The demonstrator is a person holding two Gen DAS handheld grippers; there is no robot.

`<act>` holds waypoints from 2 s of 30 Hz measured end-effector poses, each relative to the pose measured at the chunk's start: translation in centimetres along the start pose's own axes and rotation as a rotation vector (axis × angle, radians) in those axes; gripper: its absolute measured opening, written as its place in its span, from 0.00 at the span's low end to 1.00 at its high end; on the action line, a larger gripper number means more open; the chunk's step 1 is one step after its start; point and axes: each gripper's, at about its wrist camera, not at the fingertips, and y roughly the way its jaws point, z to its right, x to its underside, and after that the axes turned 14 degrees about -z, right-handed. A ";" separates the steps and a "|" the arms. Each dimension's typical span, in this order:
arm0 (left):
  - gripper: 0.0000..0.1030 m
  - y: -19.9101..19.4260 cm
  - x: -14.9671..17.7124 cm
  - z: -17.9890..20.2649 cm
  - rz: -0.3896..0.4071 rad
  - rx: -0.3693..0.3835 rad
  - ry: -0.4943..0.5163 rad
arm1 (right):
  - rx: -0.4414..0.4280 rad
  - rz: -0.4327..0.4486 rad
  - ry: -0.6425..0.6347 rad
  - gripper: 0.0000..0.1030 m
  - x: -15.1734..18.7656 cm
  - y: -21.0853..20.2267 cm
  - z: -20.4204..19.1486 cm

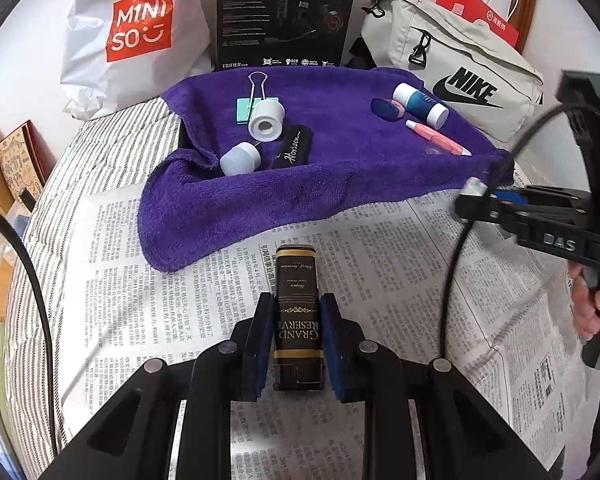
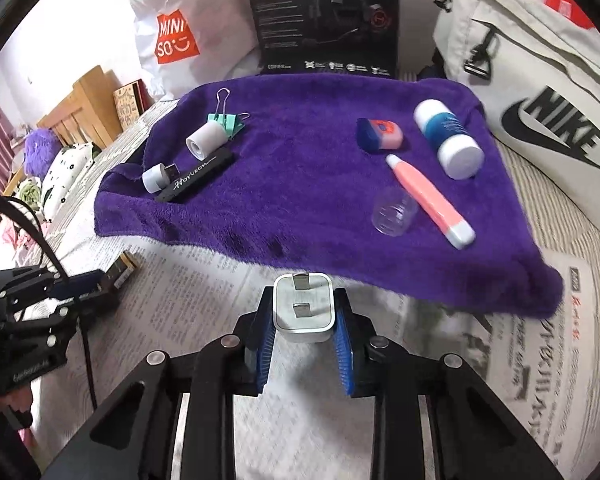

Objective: Organize rigid objects
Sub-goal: 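Carry the bottle with the left tool onto the towel while the right tool carries the charger there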

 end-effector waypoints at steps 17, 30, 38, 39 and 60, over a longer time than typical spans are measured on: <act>0.22 -2.6 -1.9 1.1 0.021 0.010 0.033 | -0.032 0.021 0.016 0.26 2.0 -2.8 2.8; 0.22 -3.4 -6.2 1.6 0.063 0.042 0.067 | -0.017 0.049 -0.005 0.26 0.7 -4.6 3.4; 0.22 -2.5 -9.6 1.7 0.064 0.060 0.093 | -0.012 0.056 -0.003 0.26 0.6 -4.9 3.6; 0.22 -2.3 -9.9 1.7 0.063 0.059 0.094 | -0.013 0.054 -0.003 0.26 0.6 -4.8 3.6; 0.22 4.7 -14.7 4.3 -0.045 0.049 0.147 | -0.045 0.028 0.028 0.26 2.4 -4.6 5.0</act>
